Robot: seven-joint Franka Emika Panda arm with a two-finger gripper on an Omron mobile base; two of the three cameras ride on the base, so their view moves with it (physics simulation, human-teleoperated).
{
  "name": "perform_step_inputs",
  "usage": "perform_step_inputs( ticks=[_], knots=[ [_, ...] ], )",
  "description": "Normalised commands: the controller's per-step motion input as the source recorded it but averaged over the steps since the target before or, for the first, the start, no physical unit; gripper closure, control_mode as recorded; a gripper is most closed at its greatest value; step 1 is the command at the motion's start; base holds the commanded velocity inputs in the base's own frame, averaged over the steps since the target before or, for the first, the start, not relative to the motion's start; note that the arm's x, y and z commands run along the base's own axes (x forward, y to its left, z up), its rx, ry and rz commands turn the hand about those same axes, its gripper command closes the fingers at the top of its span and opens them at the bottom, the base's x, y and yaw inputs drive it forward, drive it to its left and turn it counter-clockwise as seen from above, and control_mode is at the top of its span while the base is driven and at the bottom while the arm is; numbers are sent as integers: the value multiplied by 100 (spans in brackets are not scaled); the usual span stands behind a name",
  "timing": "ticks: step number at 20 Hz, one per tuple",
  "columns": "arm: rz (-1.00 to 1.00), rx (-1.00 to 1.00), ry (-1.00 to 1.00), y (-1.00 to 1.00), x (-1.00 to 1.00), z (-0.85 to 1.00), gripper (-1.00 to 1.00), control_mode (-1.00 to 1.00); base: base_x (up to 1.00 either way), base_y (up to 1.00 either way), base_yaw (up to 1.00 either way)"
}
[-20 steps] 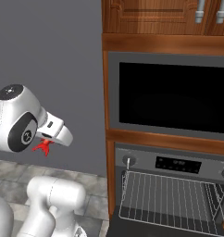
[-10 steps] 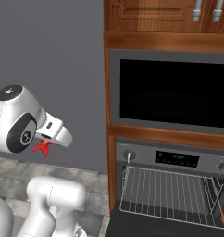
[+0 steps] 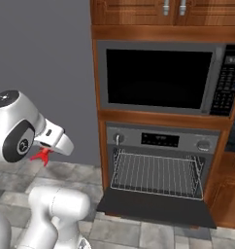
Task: Take the fish from the oven and place it on the plate on the counter.
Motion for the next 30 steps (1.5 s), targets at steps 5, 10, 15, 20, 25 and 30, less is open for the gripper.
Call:
perform_step_inputs(
  ticks=[5, 10, 15, 20, 25, 30],
  knots=[
    [0, 0, 0, 0, 0, 0, 100, 100, 0, -100, 1],
    [0, 0, 0, 0, 0, 0, 100, 100, 18, -100, 10],
    [0, 0, 0, 0, 0, 0, 100, 100, 22, -100, 18],
    [0, 0, 0, 0, 0, 0, 100, 100, 48, -100, 29],
    [0, 0, 0, 0, 0, 0, 100, 100, 79, -100, 23],
    [0, 0, 0, 0, 0, 0, 100, 100, 93, -99, 8]
  ],
)
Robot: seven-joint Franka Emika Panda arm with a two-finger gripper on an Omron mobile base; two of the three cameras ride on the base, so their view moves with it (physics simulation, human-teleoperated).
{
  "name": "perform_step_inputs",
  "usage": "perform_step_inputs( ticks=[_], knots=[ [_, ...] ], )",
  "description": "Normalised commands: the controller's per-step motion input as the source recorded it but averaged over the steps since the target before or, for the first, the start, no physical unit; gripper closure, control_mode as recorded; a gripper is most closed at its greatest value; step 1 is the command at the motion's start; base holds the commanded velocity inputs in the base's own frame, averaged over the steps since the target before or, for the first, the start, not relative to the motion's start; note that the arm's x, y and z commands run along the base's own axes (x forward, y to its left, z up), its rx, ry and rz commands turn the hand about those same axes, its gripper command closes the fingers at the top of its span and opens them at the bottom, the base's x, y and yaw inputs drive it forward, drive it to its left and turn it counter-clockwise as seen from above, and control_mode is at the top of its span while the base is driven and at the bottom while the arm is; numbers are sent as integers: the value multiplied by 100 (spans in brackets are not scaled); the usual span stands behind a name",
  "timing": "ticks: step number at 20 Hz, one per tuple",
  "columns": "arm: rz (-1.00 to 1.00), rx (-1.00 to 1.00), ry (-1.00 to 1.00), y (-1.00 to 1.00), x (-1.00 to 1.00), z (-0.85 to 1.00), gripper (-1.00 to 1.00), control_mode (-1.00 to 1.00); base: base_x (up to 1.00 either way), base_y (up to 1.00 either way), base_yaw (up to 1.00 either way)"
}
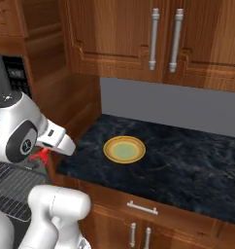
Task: Take the fish from the oven and place it on the plate on the counter.
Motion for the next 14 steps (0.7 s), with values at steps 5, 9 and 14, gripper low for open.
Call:
perform_step_inputs(
  ticks=[5, 9, 14],
  knots=[
    [0, 0, 0, 0, 0, 0, 100, 100, 100, -53, 5],
    [0, 0, 0, 0, 0, 0, 100, 100, 55, -7, 1],
    [0, 0, 0, 0, 0, 0, 100, 100, 0, 0, 0]
  ],
)
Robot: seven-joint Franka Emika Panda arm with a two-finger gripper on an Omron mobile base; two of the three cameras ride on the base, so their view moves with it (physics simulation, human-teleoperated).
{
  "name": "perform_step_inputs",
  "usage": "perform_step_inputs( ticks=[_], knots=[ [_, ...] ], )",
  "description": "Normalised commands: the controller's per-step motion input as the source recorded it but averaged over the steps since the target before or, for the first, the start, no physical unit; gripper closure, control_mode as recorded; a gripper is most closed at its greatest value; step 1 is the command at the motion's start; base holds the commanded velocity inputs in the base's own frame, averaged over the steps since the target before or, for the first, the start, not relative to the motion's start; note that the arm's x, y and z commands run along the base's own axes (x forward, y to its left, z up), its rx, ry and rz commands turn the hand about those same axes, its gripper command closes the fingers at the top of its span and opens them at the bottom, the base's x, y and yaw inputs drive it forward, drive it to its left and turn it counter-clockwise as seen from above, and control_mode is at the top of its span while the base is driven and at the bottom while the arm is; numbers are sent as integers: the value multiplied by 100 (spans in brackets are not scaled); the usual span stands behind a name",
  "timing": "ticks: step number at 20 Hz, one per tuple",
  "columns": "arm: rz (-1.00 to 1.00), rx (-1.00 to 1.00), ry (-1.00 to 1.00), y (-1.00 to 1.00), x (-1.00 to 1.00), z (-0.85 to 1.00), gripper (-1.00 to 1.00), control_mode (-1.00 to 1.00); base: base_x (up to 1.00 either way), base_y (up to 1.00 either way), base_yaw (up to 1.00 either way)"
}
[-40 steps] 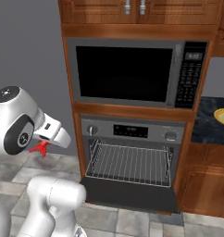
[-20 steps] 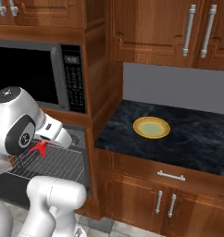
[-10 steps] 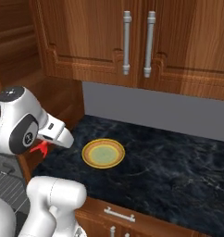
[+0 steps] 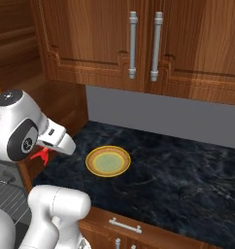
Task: Take the fish from the oven and place it on the plate on the counter.
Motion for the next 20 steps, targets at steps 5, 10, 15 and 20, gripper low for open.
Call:
perform_step_inputs(
  ticks=[5, 10, 15, 20],
  knots=[
    [0, 0, 0, 0, 0, 0, 100, 100, 0, 0, 0],
    [0, 0, 0, 0, 0, 0, 100, 100, 0, 0, 0],
    [0, 0, 0, -35, 10, -11, 100, -100, 0, 0, 0],
    [4, 0, 2, -76, 30, -31, 100, -100, 0, 0, 0]
  ],
)
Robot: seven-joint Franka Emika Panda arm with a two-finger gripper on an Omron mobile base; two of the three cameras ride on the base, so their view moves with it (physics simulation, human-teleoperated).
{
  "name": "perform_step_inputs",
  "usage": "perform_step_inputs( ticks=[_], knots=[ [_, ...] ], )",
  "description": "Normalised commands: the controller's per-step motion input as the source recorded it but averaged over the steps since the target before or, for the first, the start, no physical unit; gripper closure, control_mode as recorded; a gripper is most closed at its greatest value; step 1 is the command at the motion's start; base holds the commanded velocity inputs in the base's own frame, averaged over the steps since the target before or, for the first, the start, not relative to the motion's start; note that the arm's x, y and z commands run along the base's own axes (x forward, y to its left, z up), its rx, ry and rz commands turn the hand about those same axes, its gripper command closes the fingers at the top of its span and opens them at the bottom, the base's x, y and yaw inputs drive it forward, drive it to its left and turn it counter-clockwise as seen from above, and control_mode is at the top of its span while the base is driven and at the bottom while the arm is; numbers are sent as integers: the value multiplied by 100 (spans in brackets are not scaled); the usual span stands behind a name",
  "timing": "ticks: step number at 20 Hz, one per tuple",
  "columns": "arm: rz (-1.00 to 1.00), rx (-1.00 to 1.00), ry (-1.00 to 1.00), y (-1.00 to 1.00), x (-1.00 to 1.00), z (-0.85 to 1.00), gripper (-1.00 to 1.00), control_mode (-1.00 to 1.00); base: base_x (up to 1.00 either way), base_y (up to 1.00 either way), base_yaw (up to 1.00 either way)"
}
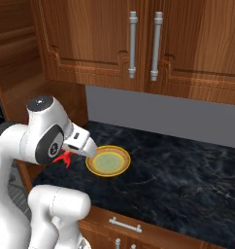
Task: Take the fish from the oven and place it on the plate on the counter.
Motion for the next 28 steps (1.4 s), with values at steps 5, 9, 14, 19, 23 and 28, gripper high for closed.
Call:
perform_step_inputs(
  ticks=[5, 9, 14, 19, 23, 28],
  knots=[
    [6, 0, 5, -27, 27, -38, 100, -100, 0, 0, 0],
    [11, 0, 5, -14, 72, -40, 100, -100, 0, 0, 0],
    [10, 0, 10, -2, 99, -24, 100, -100, 0, 0, 0],
    [4, 0, 15, -10, 72, -48, 100, -100, 0, 0, 0],
    [0, 0, 12, -14, 6, -42, 100, -100, 0, 0, 0],
    [0, 0, 12, -7, 23, -28, 100, -100, 0, 0, 0]
  ],
)
